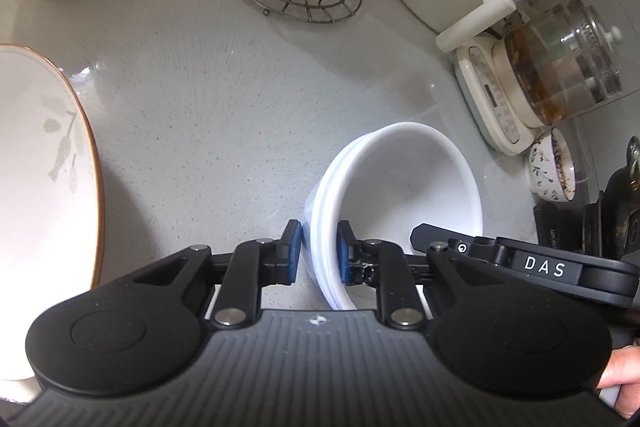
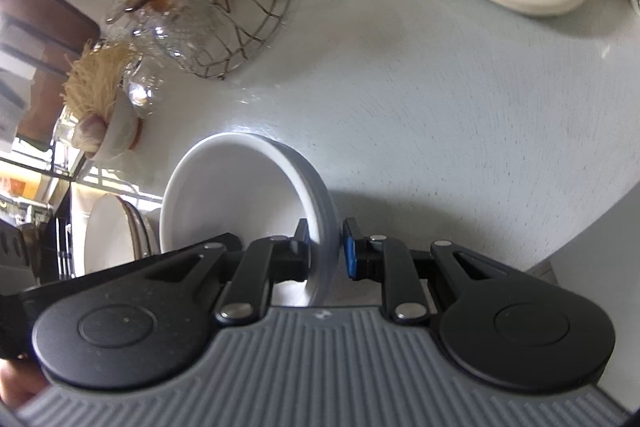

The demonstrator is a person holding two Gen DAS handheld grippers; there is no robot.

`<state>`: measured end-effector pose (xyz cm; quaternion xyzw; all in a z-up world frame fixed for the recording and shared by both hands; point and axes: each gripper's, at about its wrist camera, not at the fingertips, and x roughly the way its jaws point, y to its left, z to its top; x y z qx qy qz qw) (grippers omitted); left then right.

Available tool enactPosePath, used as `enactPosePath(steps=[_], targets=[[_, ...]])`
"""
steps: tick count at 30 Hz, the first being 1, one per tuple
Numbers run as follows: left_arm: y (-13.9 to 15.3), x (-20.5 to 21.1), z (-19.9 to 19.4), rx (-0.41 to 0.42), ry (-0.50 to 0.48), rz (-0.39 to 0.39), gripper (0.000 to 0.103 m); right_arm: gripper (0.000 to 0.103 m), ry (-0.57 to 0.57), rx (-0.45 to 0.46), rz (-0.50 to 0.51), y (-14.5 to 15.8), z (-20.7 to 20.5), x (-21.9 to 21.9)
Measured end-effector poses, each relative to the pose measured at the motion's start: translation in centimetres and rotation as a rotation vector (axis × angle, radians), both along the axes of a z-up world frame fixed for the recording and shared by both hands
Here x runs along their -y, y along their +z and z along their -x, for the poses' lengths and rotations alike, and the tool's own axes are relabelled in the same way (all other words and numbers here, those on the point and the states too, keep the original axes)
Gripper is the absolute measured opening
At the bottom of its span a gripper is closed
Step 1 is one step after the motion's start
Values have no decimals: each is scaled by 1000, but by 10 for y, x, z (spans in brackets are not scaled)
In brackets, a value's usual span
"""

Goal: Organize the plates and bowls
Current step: 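Lower the ceramic bowl into the leaf-pattern bowls on the floral plate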

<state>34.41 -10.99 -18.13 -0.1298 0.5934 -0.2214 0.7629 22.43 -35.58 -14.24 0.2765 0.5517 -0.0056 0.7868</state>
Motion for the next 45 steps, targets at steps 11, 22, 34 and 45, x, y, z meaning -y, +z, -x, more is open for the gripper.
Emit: enactPosePath(steps=[11, 22, 34, 45], targets=[[27, -22, 11, 16, 16, 18, 23, 20, 19, 57, -6, 32, 2, -14], [66, -60, 20, 80, 33, 64, 24, 20, 32, 126, 10, 66, 7, -42], [94, -119, 29, 139, 60, 93, 24, 20, 47, 185, 30, 96, 12, -98], [89, -186, 39, 130, 107, 80, 24, 20, 54, 160, 3, 89, 17, -157]])
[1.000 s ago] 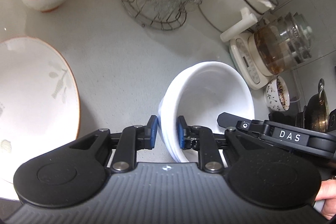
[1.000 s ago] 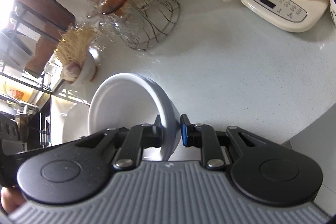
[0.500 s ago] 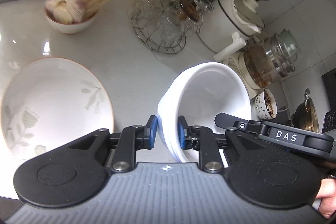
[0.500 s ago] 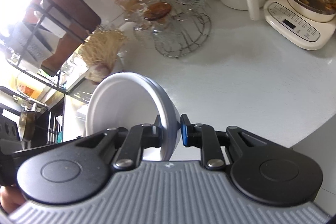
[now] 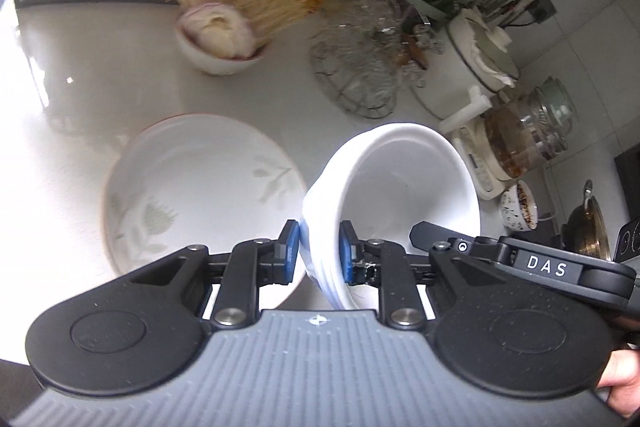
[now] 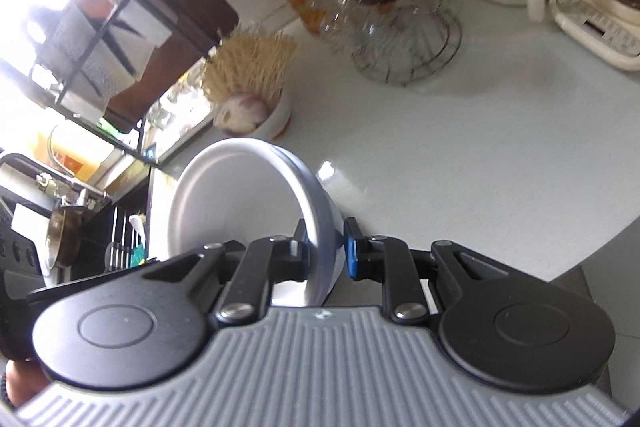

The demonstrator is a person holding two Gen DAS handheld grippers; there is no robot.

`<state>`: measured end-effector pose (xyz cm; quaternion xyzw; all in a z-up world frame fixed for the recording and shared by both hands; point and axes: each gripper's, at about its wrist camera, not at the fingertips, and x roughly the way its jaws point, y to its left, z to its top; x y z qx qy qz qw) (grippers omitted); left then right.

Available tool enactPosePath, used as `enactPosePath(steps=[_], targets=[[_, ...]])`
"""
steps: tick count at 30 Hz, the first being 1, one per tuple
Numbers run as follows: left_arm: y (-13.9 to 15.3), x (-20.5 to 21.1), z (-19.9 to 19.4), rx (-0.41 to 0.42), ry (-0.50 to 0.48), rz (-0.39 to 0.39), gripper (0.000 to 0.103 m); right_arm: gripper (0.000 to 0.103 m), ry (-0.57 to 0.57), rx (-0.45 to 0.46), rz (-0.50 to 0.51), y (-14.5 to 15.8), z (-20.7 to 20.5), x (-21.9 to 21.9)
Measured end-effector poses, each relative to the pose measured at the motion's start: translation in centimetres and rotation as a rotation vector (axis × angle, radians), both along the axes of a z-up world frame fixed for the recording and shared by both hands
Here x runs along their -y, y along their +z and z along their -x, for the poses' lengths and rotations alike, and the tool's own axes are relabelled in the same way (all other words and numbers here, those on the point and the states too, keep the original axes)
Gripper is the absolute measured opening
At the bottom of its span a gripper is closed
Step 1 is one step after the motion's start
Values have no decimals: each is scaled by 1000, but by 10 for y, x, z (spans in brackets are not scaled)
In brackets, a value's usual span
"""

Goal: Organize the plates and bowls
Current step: 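Lower the ceramic bowl into the leaf-pattern bowls on the floral plate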

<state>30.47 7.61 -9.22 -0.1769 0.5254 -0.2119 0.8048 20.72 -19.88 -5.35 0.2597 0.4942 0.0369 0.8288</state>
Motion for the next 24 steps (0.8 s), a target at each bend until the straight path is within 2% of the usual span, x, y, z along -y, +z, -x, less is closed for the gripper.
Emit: enactPosePath(steps=[14, 24], targets=[[-48, -53, -21, -94, 132, -29, 24, 20, 171, -98, 58, -45, -48, -59], [-73, -59, -38, -146, 176, -38, 24, 20, 217, -156, 91, -70, -69, -70]])
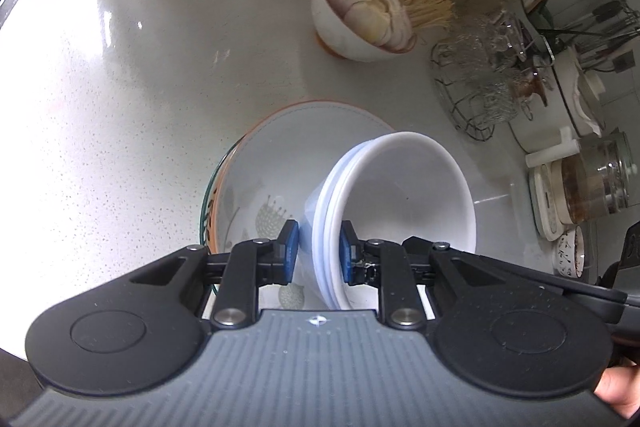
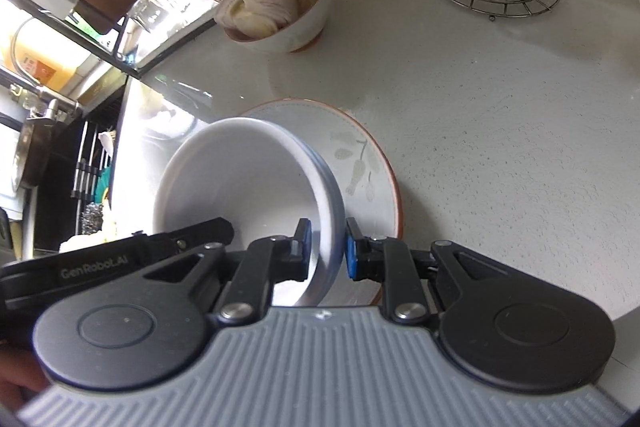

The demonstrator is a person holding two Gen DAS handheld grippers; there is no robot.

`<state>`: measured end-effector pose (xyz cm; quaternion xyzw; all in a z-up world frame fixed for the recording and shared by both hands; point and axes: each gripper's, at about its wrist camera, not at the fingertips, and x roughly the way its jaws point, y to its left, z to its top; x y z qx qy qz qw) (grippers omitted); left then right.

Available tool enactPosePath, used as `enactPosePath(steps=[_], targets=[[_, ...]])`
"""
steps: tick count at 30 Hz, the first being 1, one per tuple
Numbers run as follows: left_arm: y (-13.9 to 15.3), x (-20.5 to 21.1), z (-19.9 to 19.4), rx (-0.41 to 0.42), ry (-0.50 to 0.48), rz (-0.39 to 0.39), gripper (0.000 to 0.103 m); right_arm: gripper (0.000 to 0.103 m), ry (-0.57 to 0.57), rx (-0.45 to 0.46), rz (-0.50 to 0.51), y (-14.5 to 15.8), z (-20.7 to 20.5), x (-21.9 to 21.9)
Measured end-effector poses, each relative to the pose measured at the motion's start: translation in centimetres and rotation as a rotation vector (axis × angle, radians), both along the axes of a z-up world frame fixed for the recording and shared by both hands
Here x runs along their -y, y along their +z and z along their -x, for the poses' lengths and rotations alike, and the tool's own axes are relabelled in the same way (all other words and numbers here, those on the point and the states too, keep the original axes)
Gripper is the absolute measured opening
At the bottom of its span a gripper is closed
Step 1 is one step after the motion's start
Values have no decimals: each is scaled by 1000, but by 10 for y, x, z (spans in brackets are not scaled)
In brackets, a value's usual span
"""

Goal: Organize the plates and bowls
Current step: 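Lower the ceramic bowl into the leaf-pattern bowls on the floral plate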

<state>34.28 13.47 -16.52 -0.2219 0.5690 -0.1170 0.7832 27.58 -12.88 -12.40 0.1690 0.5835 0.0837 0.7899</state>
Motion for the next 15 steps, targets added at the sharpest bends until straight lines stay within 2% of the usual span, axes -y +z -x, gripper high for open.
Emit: enactPosePath(steps=[5, 15], targets=[[-5, 4, -5, -16, -6, -8, 24, 20, 24, 8, 10, -6, -3, -1], [-7, 8, -3, -17, -18, -26, 25, 21, -4, 2, 1, -11, -4, -2]])
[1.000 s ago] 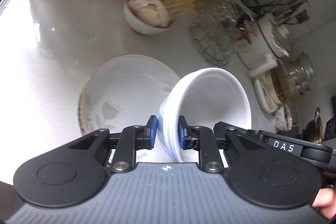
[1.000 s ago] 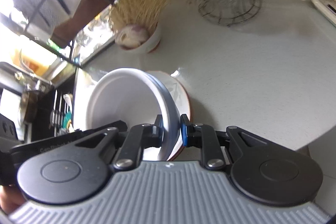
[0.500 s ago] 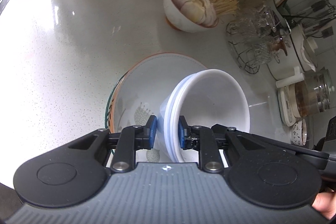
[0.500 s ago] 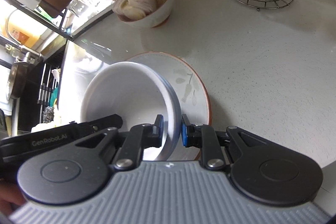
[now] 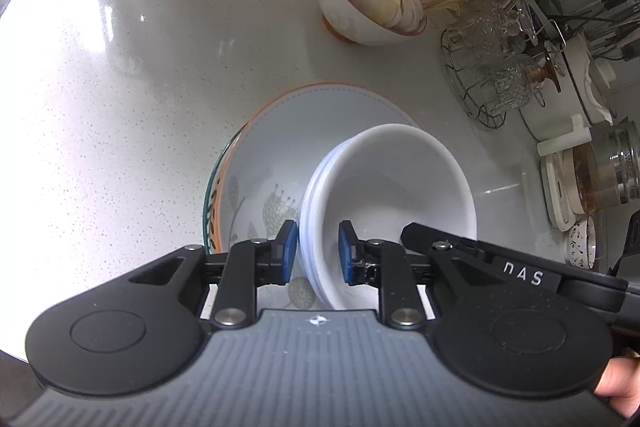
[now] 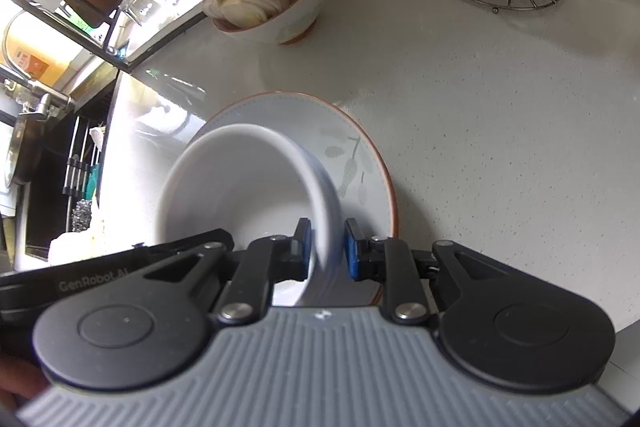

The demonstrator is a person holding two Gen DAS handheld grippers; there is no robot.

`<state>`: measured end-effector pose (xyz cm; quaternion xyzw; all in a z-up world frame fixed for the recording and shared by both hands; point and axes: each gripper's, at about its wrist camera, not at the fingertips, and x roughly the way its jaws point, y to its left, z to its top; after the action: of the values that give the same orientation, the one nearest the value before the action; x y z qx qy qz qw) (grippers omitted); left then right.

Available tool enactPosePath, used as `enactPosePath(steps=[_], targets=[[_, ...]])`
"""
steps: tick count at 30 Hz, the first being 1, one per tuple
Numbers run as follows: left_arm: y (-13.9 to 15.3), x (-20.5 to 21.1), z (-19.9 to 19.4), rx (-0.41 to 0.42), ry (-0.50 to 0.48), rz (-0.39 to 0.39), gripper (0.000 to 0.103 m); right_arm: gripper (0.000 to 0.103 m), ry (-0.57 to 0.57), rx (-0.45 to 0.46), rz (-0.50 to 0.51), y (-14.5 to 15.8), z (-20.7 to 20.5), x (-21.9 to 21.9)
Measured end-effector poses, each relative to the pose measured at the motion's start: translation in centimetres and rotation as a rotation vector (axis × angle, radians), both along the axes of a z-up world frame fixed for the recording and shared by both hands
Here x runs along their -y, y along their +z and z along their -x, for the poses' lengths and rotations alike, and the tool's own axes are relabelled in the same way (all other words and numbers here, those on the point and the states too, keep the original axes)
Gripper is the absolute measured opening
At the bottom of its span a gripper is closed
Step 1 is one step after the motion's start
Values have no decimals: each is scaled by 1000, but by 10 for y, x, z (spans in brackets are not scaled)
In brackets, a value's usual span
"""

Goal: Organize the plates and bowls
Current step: 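Open both grippers to release the ceramic bowl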

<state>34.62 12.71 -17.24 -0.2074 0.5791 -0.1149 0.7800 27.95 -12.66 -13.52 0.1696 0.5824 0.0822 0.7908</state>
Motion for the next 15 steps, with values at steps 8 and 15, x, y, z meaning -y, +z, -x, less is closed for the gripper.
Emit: enactPosePath(steps=[8, 15], targets=[[18, -6, 11, 53, 13, -25, 48, 44, -37, 50, -6, 15, 6, 9], [51, -12, 30, 135, 17, -31, 49, 44, -67, 140, -6, 43, 29, 23]])
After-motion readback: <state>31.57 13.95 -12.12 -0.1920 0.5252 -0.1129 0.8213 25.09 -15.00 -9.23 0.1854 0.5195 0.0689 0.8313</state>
